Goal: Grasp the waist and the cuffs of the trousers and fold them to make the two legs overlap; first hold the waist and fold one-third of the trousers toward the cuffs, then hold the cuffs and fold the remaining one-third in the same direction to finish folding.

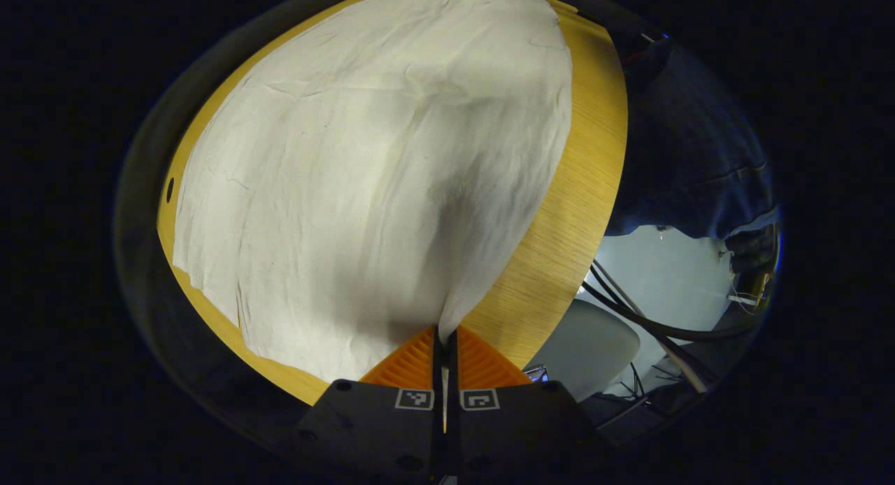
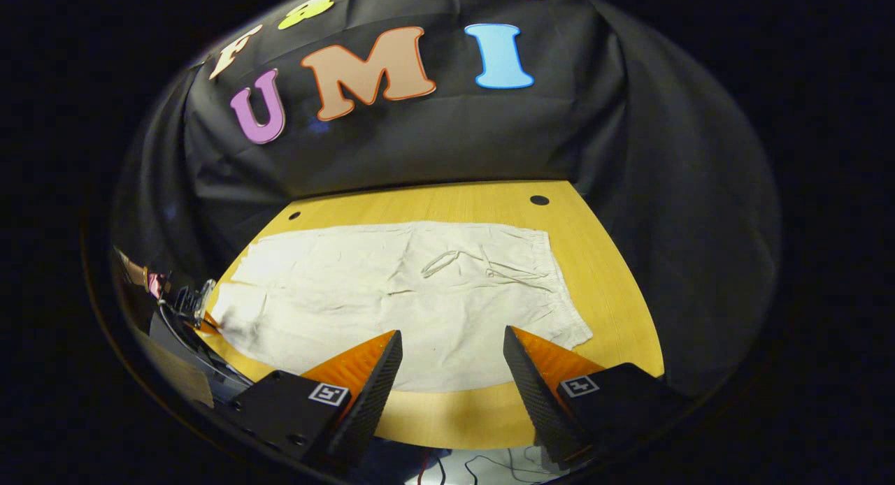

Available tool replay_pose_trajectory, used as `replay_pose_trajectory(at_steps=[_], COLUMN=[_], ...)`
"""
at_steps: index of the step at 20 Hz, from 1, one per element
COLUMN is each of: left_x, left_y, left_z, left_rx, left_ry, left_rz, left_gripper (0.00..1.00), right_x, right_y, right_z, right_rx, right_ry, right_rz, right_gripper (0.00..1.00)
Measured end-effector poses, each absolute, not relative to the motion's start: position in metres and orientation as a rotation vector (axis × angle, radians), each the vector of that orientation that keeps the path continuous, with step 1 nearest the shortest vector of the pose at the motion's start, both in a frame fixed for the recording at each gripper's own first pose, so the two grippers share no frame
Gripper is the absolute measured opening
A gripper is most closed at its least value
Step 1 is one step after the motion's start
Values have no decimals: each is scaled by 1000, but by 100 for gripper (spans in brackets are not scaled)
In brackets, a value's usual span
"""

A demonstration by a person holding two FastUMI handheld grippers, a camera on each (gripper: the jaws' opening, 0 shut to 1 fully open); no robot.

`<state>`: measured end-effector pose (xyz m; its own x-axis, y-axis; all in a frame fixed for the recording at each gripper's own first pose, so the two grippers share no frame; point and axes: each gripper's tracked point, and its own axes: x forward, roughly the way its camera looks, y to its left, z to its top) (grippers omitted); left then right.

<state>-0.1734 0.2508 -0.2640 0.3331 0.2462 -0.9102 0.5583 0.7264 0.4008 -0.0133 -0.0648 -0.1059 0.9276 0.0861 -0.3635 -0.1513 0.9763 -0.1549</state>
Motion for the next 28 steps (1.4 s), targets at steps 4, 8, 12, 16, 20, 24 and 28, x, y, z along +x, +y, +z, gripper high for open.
replay_pose_trajectory(at_steps=[4, 8, 12, 16, 20, 24, 28], left_x=[-174, -174, -174, -173, -173, -174, -174], left_y=[250, 247, 247, 246, 245, 244, 245], left_z=[-264, -264, -265, -264, -264, -263, -263], left_rx=[747, 719, 718, 719, 738, 744, 759], left_ry=[1279, 1305, 1306, 1304, 1334, 1357, 1361], left_rz=[-159, -74, -1, 80, 121, 125, 125], left_gripper=[0, 0, 0, 0, 0, 0, 0], right_x=[-9, 1, 8, 25, 40, 48, 50], right_y=[-74, -74, -83, -115, -145, -156, -157], right_z=[-124, -149, -176, -216, -247, -254, -256], right_rx=[-349, -579, -699, -838, -942, -941, -891], right_ry=[429, 484, 539, 625, 688, 729, 775], right_rz=[221, 370, 476, 529, 581, 598, 631], right_gripper=[94, 94, 95, 93, 91, 92, 89])
